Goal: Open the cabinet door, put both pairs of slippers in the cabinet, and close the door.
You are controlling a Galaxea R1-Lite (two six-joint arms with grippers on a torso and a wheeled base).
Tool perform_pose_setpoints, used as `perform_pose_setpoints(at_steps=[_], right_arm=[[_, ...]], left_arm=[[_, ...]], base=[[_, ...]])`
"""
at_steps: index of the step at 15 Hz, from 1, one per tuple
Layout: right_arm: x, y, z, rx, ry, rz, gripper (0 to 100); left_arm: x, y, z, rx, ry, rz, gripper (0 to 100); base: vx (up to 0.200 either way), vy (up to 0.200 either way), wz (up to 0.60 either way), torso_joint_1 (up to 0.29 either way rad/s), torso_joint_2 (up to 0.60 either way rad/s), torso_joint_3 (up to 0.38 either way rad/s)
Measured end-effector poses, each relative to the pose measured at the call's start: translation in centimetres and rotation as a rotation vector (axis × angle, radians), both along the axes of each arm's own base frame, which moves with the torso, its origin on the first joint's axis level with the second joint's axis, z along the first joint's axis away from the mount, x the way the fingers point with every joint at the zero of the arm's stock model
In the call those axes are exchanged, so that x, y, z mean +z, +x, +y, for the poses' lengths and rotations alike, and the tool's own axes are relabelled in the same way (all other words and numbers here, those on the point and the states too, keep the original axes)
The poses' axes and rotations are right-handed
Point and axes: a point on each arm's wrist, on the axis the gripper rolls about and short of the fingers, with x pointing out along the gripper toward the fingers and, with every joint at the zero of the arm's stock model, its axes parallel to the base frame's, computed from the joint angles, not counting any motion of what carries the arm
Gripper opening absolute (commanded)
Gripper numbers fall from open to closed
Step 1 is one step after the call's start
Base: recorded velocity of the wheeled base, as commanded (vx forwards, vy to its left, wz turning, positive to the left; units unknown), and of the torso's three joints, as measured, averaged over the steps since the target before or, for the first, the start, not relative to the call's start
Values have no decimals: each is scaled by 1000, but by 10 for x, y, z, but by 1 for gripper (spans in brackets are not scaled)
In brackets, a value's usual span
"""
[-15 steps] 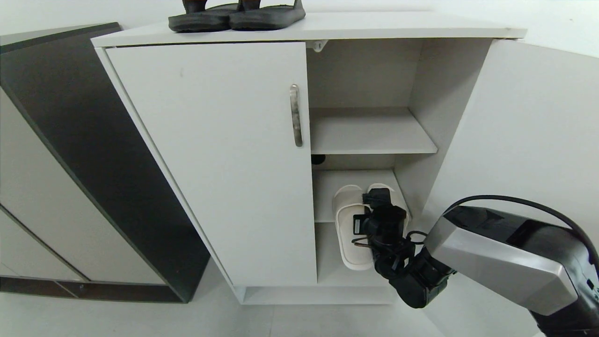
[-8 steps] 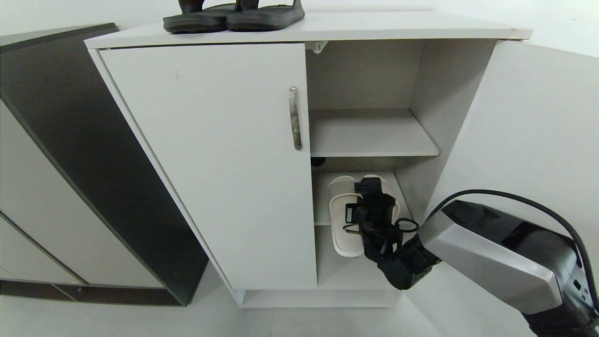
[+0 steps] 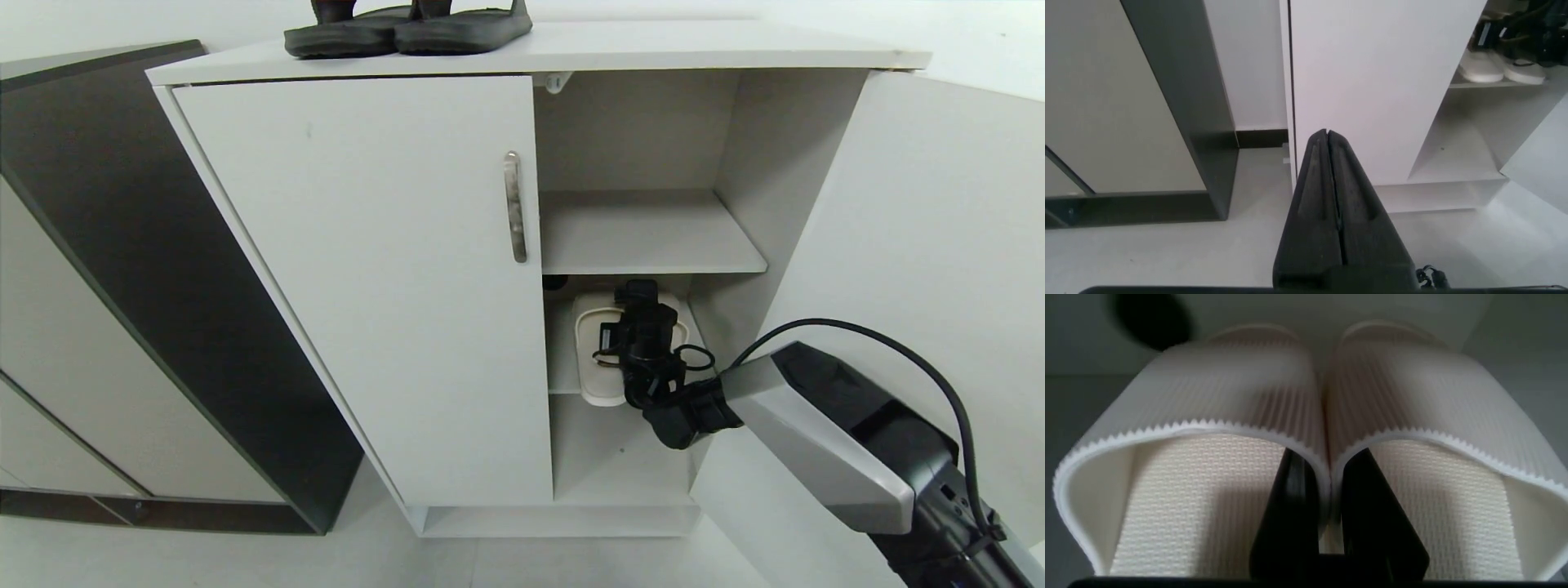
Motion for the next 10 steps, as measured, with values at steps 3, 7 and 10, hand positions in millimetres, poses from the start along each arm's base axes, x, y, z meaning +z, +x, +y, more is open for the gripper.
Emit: perform_pose_setpoints(at_steps=[3,7,10], right_arm=[[-1,14,-5,-18,5,-10,0],[-11,19,-6,-23,1,-5,0],[-14,20,-7,-14,-1,0,0]], left_arm=[[0,0,0,-1,0,0,0],[0,0,0,-1,0,0,0],[0,0,0,0,0,0,0]], base=[[0,0,0,0,0,0],[0,0,0,0,0,0],[0,0,0,0,0,0]])
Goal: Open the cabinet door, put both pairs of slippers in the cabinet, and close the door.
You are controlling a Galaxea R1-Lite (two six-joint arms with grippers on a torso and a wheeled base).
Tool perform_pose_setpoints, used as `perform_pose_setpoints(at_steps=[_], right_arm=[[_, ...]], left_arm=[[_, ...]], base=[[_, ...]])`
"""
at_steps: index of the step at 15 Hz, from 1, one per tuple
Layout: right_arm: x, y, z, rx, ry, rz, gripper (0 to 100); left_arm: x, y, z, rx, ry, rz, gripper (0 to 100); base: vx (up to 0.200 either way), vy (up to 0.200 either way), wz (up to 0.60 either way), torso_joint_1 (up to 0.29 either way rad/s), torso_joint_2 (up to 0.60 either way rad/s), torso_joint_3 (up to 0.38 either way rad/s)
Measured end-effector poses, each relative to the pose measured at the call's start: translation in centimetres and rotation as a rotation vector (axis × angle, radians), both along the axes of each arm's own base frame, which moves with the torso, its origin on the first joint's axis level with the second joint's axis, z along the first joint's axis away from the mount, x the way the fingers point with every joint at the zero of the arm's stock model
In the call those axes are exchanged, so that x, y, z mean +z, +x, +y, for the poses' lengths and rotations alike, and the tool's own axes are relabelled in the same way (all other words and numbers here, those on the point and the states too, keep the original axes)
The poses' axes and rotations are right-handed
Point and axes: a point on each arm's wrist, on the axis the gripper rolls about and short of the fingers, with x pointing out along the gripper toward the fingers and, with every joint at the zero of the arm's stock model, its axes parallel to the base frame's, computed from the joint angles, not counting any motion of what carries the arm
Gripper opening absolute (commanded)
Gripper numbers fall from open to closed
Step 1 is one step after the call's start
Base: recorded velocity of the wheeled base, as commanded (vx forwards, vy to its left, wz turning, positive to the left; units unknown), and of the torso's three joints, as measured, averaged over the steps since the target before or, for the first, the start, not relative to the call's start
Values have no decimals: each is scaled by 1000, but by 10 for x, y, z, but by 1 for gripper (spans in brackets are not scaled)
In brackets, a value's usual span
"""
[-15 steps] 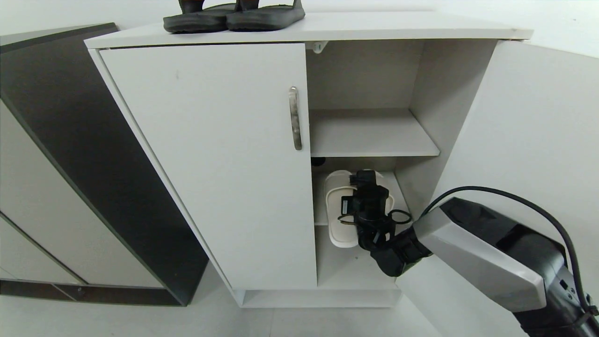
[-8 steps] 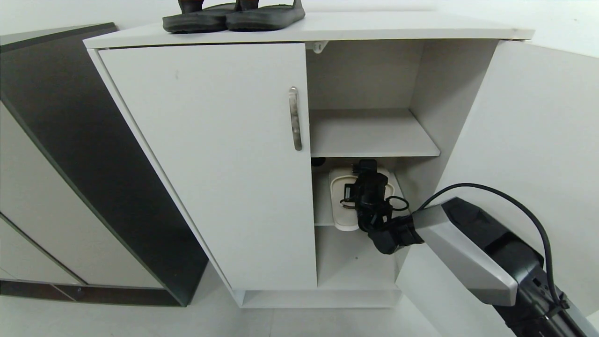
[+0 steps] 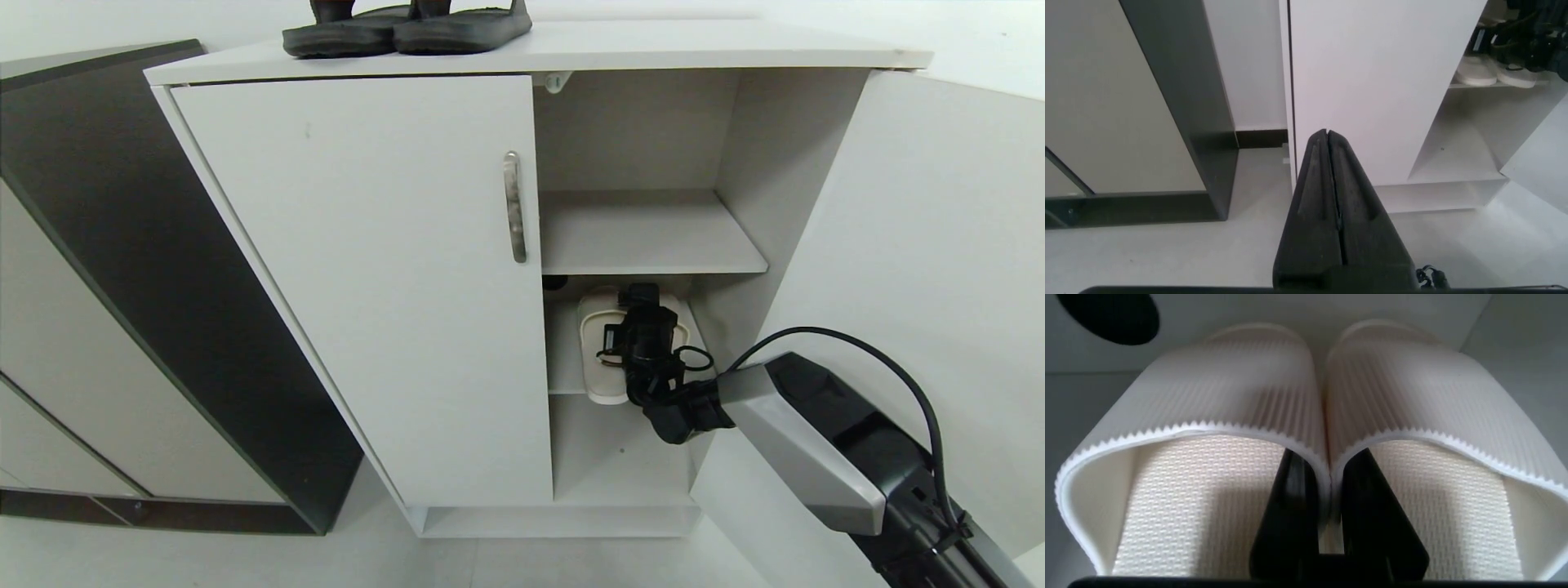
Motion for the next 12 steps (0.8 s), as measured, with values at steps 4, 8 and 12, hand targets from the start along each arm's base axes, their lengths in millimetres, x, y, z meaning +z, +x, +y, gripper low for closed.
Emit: perform_pose_setpoints(at_steps=[4,8,12], right_arm=[[-3,0,0,1,-3,5,0],[-7,1,-1,3,-6,10,100],[-12,-1,-1,6,-17,24,100]], left_arm=[[0,0,0,1,0,0,0],[0,0,0,1,0,0,0],[0,0,0,1,0,0,0]], base=[[0,0,0,0,0,0],[0,0,0,0,0,0],[0,0,0,0,0,0]])
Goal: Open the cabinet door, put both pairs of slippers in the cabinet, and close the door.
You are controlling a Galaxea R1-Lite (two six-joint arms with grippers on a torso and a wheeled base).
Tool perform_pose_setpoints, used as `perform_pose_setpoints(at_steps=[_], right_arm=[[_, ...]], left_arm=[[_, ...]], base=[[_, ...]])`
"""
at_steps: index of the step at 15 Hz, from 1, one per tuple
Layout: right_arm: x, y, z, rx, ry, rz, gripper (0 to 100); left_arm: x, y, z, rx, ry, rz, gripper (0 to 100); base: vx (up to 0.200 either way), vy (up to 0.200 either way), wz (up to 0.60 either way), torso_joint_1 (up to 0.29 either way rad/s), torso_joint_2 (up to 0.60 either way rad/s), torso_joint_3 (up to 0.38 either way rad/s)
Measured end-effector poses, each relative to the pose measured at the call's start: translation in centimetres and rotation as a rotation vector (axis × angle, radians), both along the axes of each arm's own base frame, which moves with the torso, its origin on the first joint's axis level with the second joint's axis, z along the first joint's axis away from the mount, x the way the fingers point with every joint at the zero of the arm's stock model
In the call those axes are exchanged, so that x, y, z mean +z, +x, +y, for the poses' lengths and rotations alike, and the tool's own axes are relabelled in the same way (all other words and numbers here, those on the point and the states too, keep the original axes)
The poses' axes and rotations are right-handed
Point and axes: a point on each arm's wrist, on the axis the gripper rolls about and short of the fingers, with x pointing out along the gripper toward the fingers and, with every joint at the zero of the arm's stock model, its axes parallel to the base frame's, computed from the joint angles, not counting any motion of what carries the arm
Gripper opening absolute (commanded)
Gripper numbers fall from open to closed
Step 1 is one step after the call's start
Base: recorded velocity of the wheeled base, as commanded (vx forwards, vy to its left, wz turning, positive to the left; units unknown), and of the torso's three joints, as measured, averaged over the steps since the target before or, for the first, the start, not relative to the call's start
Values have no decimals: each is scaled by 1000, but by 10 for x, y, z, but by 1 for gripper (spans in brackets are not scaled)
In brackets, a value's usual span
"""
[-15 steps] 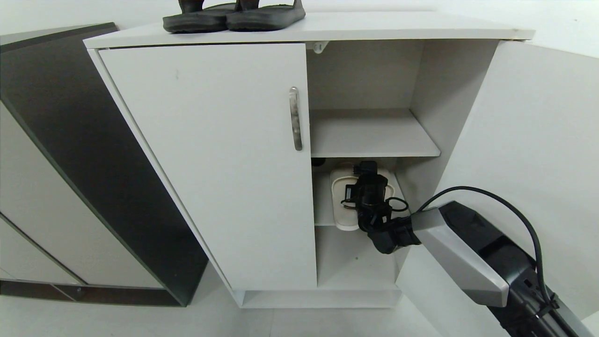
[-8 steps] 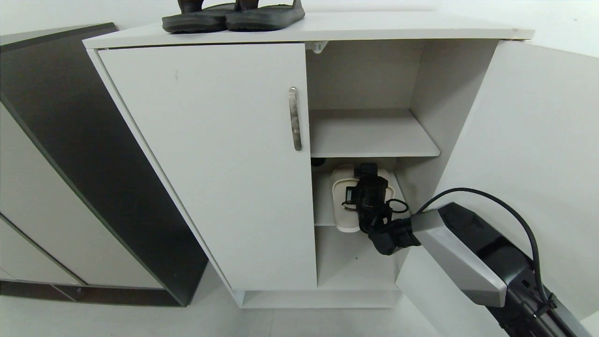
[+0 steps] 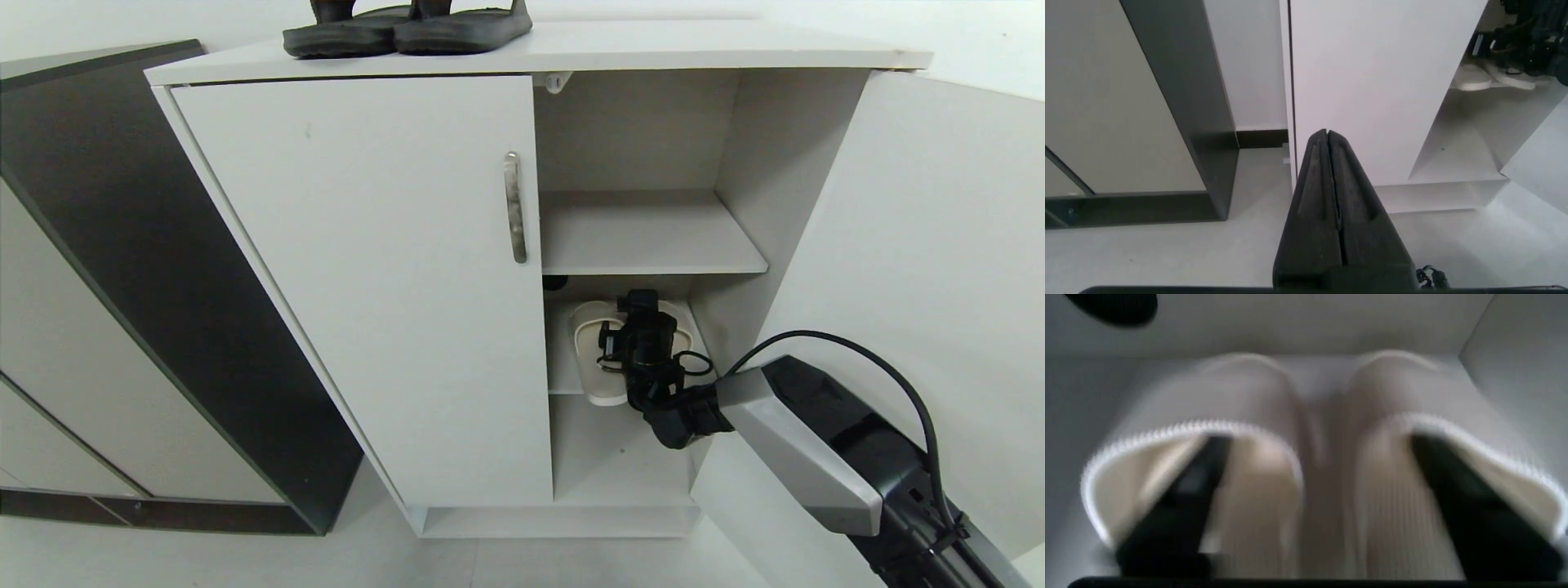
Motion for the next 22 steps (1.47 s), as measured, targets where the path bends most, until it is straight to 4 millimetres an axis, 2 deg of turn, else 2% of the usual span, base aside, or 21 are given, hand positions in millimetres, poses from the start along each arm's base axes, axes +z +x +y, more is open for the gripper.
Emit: perform_pose_setpoints(at_steps=[3,6,9,13,14,19,22], right_arm=[[-3,-13,-3,7,-12,13,100],[6,-38,-10,20,-13,11,100],[16,-80,-14,56,-20,22,100],[18,-149,-21,127,-40,49,100],[18,-161,-22,143,-35,41,100],[21,-183,-15,199,-42,47,100],[21,-186,-16,203,-43,49,100]], left_arm=[[0,0,0,0,0,0,0],[0,0,0,0,0,0,0],[0,0,0,0,0,0,0],[0,0,0,0,1,0,0],[0,0,0,0,2,0,0],[0,0,0,-1,0,0,0],[0,0,0,-1,0,-1,0]], base=[[0,0,0,0,0,0],[0,0,0,0,0,0],[0,0,0,0,0,0],[0,0,0,0,0,0],[-200,0,0,2,-2,7],[-200,0,0,0,2,1],[0,0,0,0,0,0]])
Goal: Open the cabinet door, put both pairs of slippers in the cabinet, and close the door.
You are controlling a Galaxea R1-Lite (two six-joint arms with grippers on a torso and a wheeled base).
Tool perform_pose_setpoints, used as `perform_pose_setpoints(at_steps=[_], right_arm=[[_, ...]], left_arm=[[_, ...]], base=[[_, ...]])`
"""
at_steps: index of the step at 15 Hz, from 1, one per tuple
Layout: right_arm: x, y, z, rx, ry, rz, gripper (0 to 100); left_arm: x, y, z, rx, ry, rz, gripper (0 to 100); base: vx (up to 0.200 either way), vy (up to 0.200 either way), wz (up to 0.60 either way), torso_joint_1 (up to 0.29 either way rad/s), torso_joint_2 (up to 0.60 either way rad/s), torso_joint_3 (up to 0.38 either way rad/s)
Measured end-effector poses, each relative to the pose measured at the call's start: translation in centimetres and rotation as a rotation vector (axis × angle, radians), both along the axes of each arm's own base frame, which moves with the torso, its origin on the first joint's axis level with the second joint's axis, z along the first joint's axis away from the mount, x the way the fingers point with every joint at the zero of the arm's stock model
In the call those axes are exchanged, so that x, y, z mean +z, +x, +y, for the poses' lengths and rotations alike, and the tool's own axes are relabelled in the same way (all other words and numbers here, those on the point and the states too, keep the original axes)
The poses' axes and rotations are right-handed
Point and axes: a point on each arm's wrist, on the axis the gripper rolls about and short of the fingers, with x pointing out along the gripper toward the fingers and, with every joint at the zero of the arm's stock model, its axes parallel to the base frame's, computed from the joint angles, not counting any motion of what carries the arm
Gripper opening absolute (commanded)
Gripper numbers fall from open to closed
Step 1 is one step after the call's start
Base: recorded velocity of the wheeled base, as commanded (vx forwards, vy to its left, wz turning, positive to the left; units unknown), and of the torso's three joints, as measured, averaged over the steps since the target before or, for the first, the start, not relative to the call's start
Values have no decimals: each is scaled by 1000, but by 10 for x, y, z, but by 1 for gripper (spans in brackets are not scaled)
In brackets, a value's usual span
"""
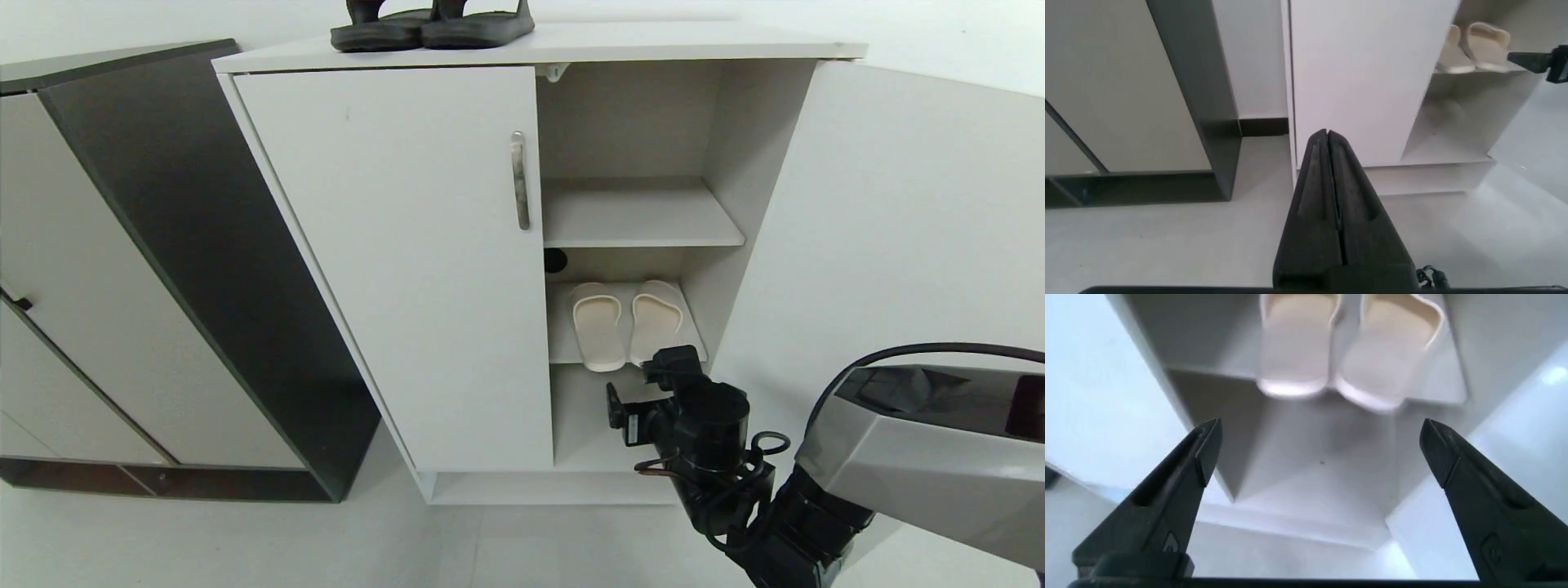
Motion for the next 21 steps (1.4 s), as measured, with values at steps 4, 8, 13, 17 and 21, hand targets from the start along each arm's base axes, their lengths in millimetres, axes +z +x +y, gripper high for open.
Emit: perform_pose_setpoints(at_steps=[4,8,13,17,21], right_arm=[[-2,-6,-4,1,-12,13,100],[-1,-7,-6,1,-16,10,100],[-3,-9,-6,4,-36,15,100],[-3,-10,-7,6,-35,10,100],[-3,-12,-5,23,-39,-1,100]], left_arm=[[0,0,0,0,2,1,0],[0,0,0,0,2,1,0],[0,0,0,-1,2,1,0],[0,0,0,-2,2,1,0],[0,0,0,0,3,1,0]], base=[[0,0,0,0,0,0],[0,0,0,0,0,0],[0,0,0,0,2,29],[0,0,0,1,2,183],[0,0,0,3,7,154]])
